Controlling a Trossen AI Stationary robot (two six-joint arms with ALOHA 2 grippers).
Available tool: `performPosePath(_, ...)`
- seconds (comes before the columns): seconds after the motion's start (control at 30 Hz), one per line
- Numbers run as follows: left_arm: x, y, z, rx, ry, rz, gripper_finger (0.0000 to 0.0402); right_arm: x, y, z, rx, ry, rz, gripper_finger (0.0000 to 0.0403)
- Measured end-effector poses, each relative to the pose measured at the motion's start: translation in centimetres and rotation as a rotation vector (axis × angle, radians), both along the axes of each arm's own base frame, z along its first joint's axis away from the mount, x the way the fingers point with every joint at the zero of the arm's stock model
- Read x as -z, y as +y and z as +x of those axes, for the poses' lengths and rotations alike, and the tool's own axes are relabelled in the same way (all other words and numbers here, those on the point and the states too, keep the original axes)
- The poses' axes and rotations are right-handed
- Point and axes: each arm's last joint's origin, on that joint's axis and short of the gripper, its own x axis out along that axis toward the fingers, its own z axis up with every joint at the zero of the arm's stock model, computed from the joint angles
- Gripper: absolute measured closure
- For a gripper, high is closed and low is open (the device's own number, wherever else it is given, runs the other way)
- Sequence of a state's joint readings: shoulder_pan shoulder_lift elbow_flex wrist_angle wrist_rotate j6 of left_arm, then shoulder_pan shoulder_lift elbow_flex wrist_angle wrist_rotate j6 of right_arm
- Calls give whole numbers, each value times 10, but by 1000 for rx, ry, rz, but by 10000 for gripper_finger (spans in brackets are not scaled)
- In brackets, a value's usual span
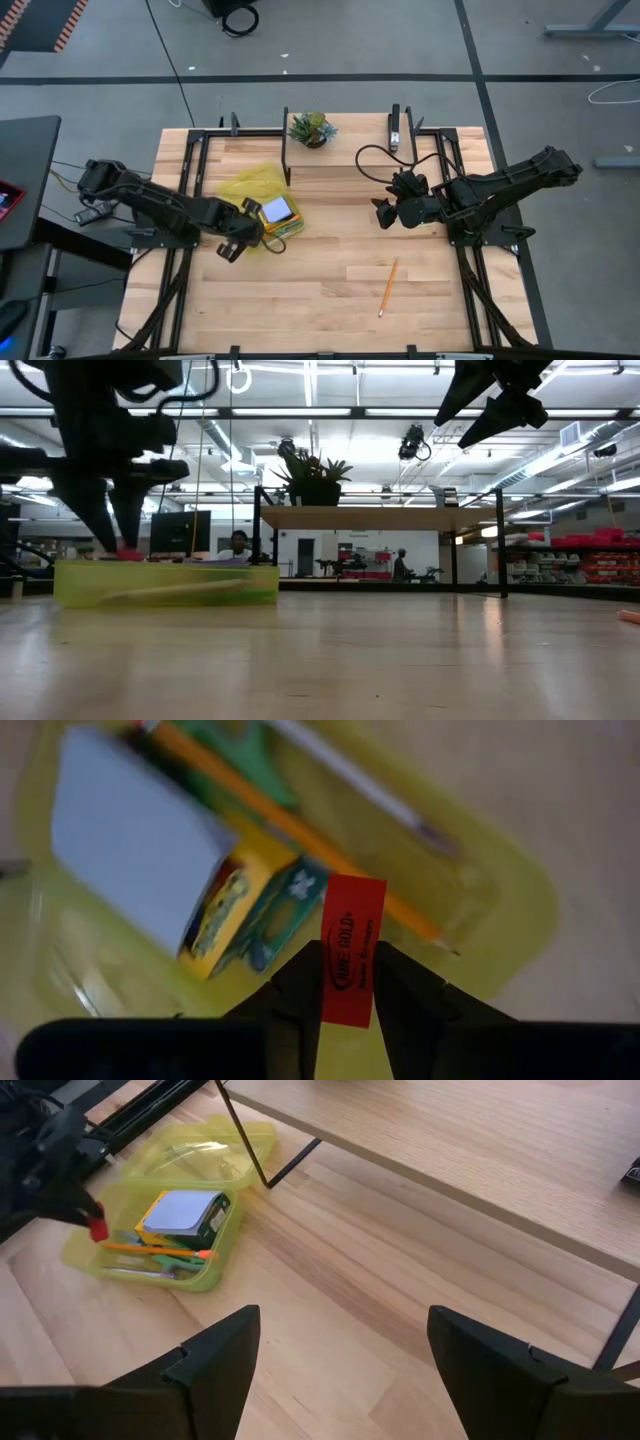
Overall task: Pack school essentials
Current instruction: Put the red eraser into the yellow supply box
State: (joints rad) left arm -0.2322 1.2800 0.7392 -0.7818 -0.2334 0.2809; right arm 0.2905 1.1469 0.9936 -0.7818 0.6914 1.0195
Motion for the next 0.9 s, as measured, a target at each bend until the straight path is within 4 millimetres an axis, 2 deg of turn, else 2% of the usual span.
performPosePath(0.23,0,17,3,-232,-28,-43,313,0,0,0,0,1,-1,110)
performPosePath(0.57,2,28,0,-553,-37,-103,316,0,0,0,8,-3,-10,110)
performPosePath(0.9,2,37,0,-746,-71,-140,317,0,0,0,11,-4,-14,110)
